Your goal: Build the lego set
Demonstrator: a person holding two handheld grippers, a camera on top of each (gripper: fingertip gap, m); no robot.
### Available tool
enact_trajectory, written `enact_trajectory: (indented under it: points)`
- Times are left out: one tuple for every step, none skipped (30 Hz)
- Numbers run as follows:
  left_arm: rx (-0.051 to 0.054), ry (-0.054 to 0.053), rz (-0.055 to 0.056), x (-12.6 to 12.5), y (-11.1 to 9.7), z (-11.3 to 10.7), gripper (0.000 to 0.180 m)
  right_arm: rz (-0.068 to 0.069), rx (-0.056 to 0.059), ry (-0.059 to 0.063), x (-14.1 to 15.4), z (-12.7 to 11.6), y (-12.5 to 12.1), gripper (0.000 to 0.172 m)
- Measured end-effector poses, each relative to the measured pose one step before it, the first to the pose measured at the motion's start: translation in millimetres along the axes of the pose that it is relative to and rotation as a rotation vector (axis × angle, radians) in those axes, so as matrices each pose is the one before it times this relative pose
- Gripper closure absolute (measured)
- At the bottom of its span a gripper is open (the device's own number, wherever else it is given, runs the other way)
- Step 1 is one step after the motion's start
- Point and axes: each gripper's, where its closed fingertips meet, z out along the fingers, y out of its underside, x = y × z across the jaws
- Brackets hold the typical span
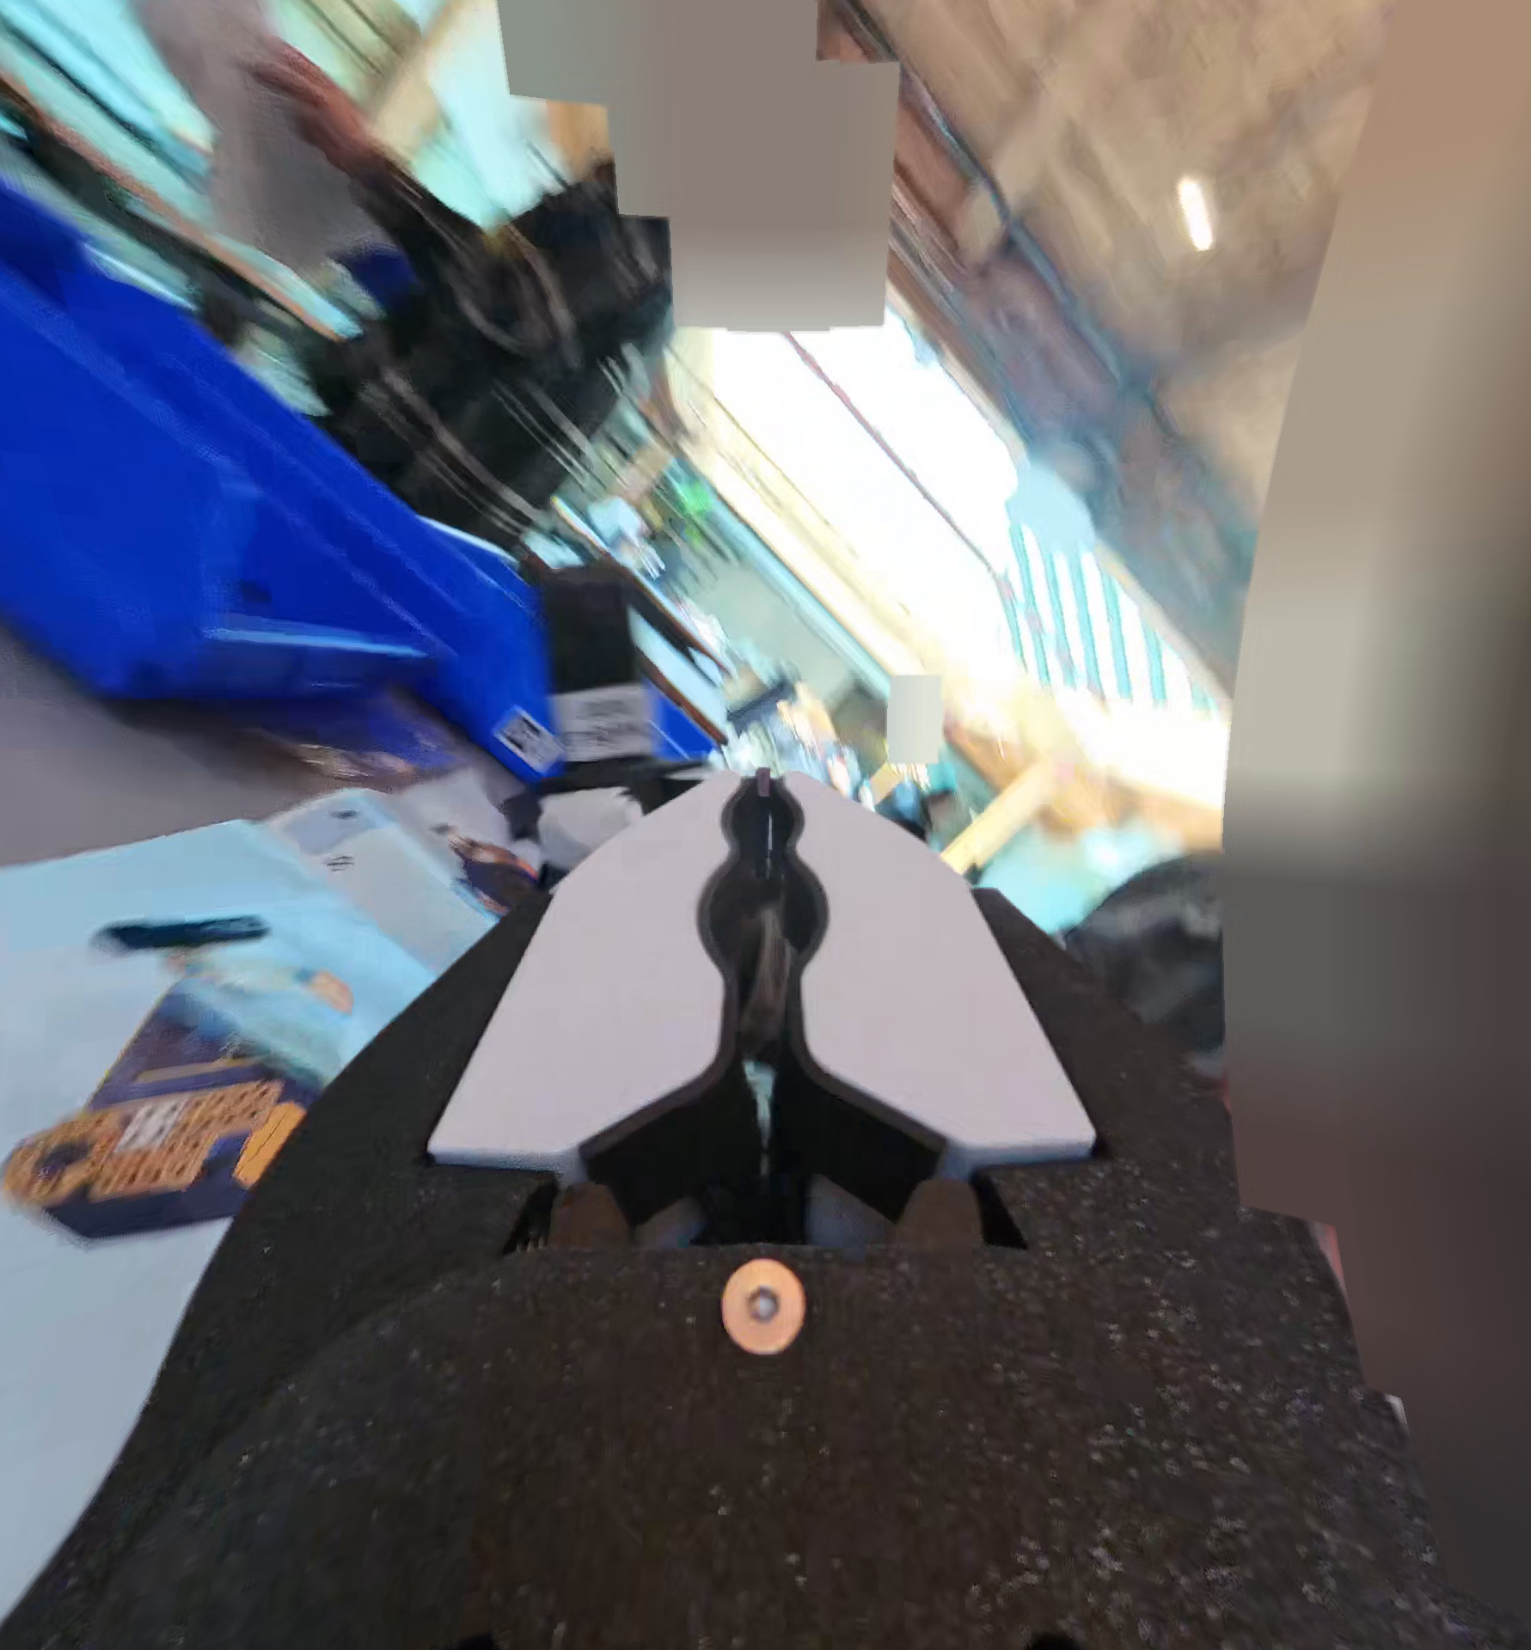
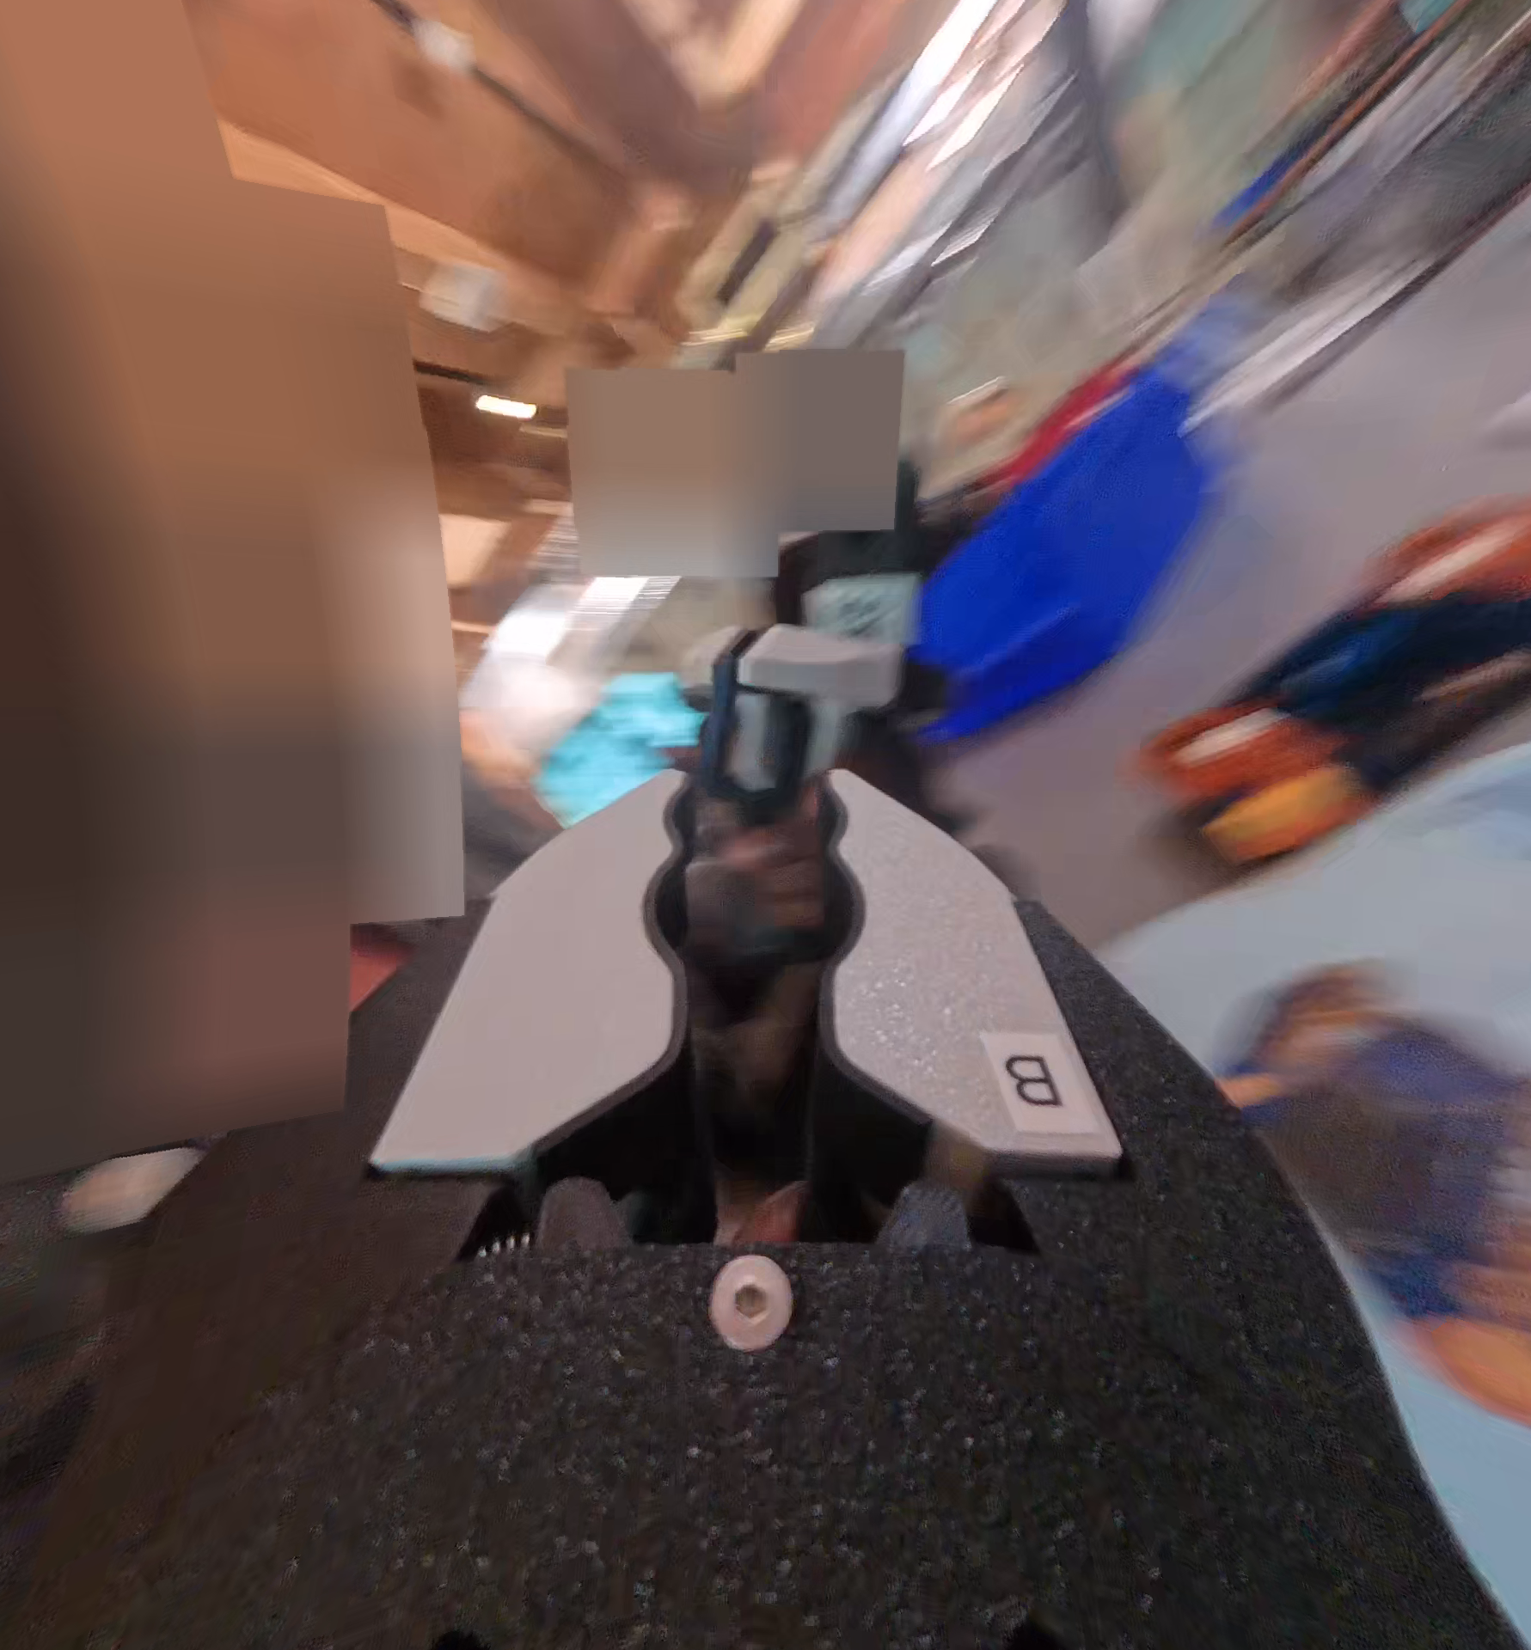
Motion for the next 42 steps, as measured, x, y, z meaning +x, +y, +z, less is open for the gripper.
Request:
enact_trajectory:
  points:
    - [0.0974, -0.071, -0.0786, -10.78, -7.78, -7.5, 0.179, -0.2639, 0.0142, 0.1832, 10.26, -5.65, -10.73, 0.143]
    - [0.0828, -0.0652, -0.0731, -10.43, -5.19, -7.23, 0.179, -0.3002, -0.0175, 0.1544, 3.69, -3.37, -7.32, 0.145]
    - [0.0629, -0.0463, -0.0566, -8.23, -2.71, -6.22, 0.179, -0.2958, -0.0414, 0.124, -0.84, -0.59, -5.17, 0.147]
    - [0.0352, -0.0297, -0.0435, -5.76, 0.25, -4.4, 0.179, -0.2457, -0.0449, 0.0871, -3.16, 1.65, -5.33, 0.15]
    - [0.0291, -0.0215, -0.031, -4.12, 0.5, -3.39, 0.178, -0.1666, -0.0349, 0.0485, -4.33, 3.18, -5.4, 0.153]
    - [0.0304, -0.0114, -0.0185, -2.18, -0.34, -2.55, 0.179, -0.0869, -0.0279, 0.0138, -4.93, 4.25, -3.58, 0.154]
    - [0.0265, -0.0131, -0.0088, -2.12, -0.8, -1.85, 0.178, -0.0226, -0.0185, -0.0189, -6.63, 4.65, -1.58, 0.155]
    - [0.0217, -0.0038, -0.0004, -0.64, -1.19, -1.09, 0.178, 0.0225, -0.0222, -0.0213, -5.12, 5.23, 1.84, 0.155]
    - [0.0145, 0.0044, -0.0024, 0.65, -0.7, -0.45, 0.179, 0.0277, -0.0271, -0.0207, -4.04, 5.04, 4.45, 0.154]
    - [0.0078, 0.0022, -0.0036, 0.44, 0.12, -0.1, 0.178, 0.0176, -0.0231, -0.0178, -3.54, 4.66, 4.72, 0.153]
    - [0.006, 0.0009, 0.0007, 0.21, 0.29, -0.02, 0.179, 0.01, -0.0199, -0.0029, -1.69, 3.92, 4.34, 0.153]
    - [0.0058, -0.0013, 0.0005, -0.07, 0.24, -0.1, 0.179, 0.0057, -0.0194, 0.001, -0.91, 3.39, 3.82, 0.153]
    - [0.002, 0.0049, -0.0043, 0.67, 0.33, 0.2, 0.179, 0.0052, -0.0245, 0.0002, -0.54, 2.85, 3.95, 0.153]
    - [-0.0009, 0.0044, -0.0077, 0.35, 0.59, 0.09, 0.179, 0.0015, -0.0155, -0.0083, -1.54, 1.98, 2.77, 0.154]
    - [-0.0007, 0.0018, -0.0023, -0.08, 0.36, 0.0, 0.179, 0.0016, -0.0032, 0.002, -0.05, 0.85, 0.94, 0.16]
    - [-0.0016, 0.0002, 0.0018, -0.39, 0.42, -0.02, 0.179, 0.001, 0.0011, 0.0091, 1.41, 0.16, 0.43, 0.164]
    - [0.0002, -0.0018, -0.0011, -0.81, 0.08, -0.23, 0.179, 0.0013, -0.0061, -0.0052, -0.16, 0.33, 1.08, 0.164]
    - [-0.0015, -0.0024, 0.0003, -1.13, 0.2, -0.34, 0.178, 0.0038, -0.0055, -0.0084, -0.26, 0.34, 1.12, 0.164]
    - [-0.0045, 0.0003, 0.0072, -0.73, 0.34, -0.45, 0.179, 0.0079, -0.0013, -0.0125, -0.31, 0.22, 0.78, 0.164]
    - [-0.0109, 0.0009, 0.0222, -0.04, 0.47, -0.74, 0.179, 0.0137, 0.0045, -0.0189, -0.53, -0.03, 0.17, 0.164]
    - [-0.0229, 0.0006, 0.0365, 0.4, 0.81, -1.15, 0.178, 0.0208, 0.0058, -0.0272, -0.6, 0.01, 0.2, 0.164]
    - [-0.036, 0.0003, 0.0495, 0.73, 0.38, -2.05, 0.176, 0.0267, 0.0025, -0.0368, -0.59, 0.13, 0.74, 0.164]
    - [-0.0311, -0.0023, 0.0605, 0.78, -2.81, -4.06, 0.171, 0.027, -0.0045, -0.0342, 1.15, 0.15, 1.85, 0.164]
    - [-0.0203, -0.0101, 0.0744, 0.41, -5.93, -5.97, 0.169, 0.0234, -0.0097, -0.0335, 2.41, 0.07, 2.86, 0.164]
    - [-0.0245, -0.021, 0.0869, -1.1, -6.71, -7.26, 0.167, 0.0237, -0.0143, -0.034, 3.19, 0.37, 3.26, 0.164]
    - [-0.0394, -0.0456, 0.0959, -5.0, -5.55, -8.11, 0.165, 0.0248, -0.0197, -0.0345, 3.64, 1.0, 3.69, 0.164]
    - [-0.0571, -0.0623, 0.1105, -8.85, -3.07, -8.57, 0.162, 0.0227, -0.0163, -0.0337, 3.75, 1.32, 2.77, 0.164]
    - [-0.0658, -0.0756, 0.1166, -12.22, -0.19, -8.62, 0.16, 0.0183, -0.0126, -0.0393, 2.98, 1.94, 2.02, 0.164]
    - [-0.0594, -0.0786, 0.1104, -13.65, 1.78, -7.8, 0.158, 0.0156, -0.0083, -0.0425, 2.38, 2.4, 0.98, 0.164]
    - [-0.0425, -0.065, 0.0924, -11.92, 2.37, -5.88, 0.156, 0.0149, -0.0042, -0.0281, 3.94, 2.92, 0.58, 0.164]
    - [-0.0218, -0.0407, 0.066, -7.94, 1.9, -3.73, 0.154, 0.0103, -0.0045, -0.0232, 3.94, 3.2, 0.64, 0.164]
    - [-0.0092, -0.0107, 0.0416, -2.86, 1.31, -1.74, 0.153, 0.0071, -0.0034, -0.0265, 2.64, 3.41, 0.43, 0.164]
    - [-0.0074, 0.0128, 0.0225, 0.9, 1.56, -0.33, 0.152, 0.0095, -0.003, -0.0171, 3.03, 3.76, 0.65, 0.164]
    - [-0.0146, 0.022, 0.0118, 2.37, 2.8, 0.96, 0.151, 0.008, -0.0078, -0.0107, 3.11, 4.19, 1.25, 0.164]
    - [-0.0222, 0.0217, 0.0105, 1.93, 3.9, 1.71, 0.15, 0.0006, -0.0157, -0.0208, 1.21, 4.63, 2.26, 0.164]
    - [-0.0167, 0.0127, 0.0104, 0.65, 2.97, 1.9, 0.148, -0.0073, -0.0214, -0.0237, 0.3, 4.46, 2.56, 0.164]
    - [-0.0073, 0.0063, 0.0114, 0.05, 1.61, 1.75, 0.148, -0.0117, -0.0204, -0.0152, 1.32, 3.57, 2.01, 0.164]
    - [-0.0055, 0.0086, 0.0157, 0.49, 1.15, 1.56, 0.148, -0.0088, -0.0142, -0.0099, 2.32, 2.95, 0.88, 0.164]
    - [-0.0073, 0.0057, 0.0174, 0.06, 1.21, 1.3, 0.148, -0.0022, -0.0104, -0.0097, 2.79, 3.12, 0.04, 0.164]
    - [-0.0094, -0.0043, 0.0178, -1.56, 1.46, 1.22, 0.148, -0.0027, -0.0095, -0.012, 2.74, 3.96, -0.7, 0.164]
    - [-0.0089, -0.0113, 0.0172, -2.64, 1.7, 1.1, 0.148, -0.0069, -0.0119, -0.0118, 2.83, 5.57, -0.68, 0.164]
    - [-0.0123, -0.0111, 0.0167, -2.6, 2.4, 0.96, 0.147, -0.0122, -0.0138, -0.0129, 2.11, 7.21, -0.5, 0.164]
